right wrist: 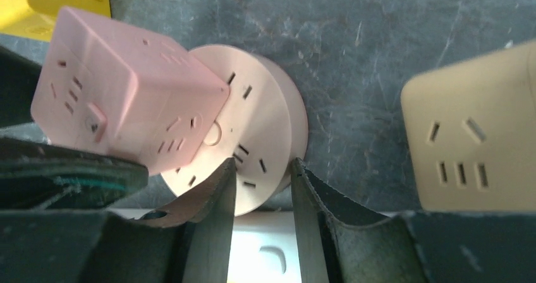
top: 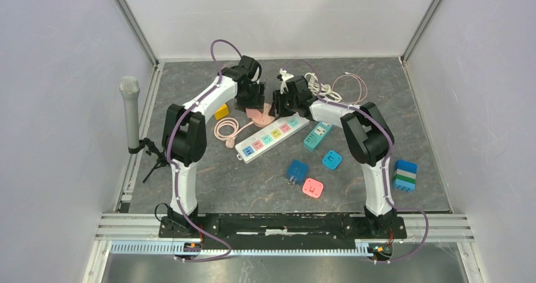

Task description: Pull the plug off the socket

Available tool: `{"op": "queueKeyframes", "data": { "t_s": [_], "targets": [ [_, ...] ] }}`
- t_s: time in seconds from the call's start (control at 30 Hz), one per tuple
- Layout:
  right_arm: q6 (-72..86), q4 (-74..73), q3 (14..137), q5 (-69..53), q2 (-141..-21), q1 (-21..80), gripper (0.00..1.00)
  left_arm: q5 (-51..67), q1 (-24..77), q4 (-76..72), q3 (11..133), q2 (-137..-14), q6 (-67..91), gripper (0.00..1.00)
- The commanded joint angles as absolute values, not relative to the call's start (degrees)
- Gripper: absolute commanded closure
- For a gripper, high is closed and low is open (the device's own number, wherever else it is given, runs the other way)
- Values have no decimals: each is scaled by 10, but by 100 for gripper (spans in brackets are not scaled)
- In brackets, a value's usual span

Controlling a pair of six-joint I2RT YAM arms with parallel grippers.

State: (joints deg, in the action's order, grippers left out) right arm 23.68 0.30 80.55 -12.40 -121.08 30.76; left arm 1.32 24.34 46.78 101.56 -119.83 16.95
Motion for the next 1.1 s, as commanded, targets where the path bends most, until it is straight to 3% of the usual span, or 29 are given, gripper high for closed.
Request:
{"op": "queueKeyframes", "data": {
  "t_s": [0.0, 0.17, 0.5, 0.7, 0.87, 1.07],
  "targets": [
    [210, -43, 845, -116, -1245, 313, 60, 2, 244, 458, 1029, -1221, 200, 36],
    [186, -53, 816, -97, -1247, 317, 63, 2, 245, 457, 1032, -1223, 196, 41],
    [181, -122, 808, -58, -1254, 316, 66, 11, 246, 490, 1077, -1215, 164, 64],
    [186, -139, 818, -47, -1256, 316, 66, -20, 244, 521, 1109, -1202, 125, 69],
    [187, -141, 821, -52, -1259, 317, 67, -3, 243, 515, 1108, -1195, 147, 80],
    [189, -156, 834, -52, -1267, 316, 70, 36, 226, 499, 1097, -1169, 157, 84]
  ]
}}
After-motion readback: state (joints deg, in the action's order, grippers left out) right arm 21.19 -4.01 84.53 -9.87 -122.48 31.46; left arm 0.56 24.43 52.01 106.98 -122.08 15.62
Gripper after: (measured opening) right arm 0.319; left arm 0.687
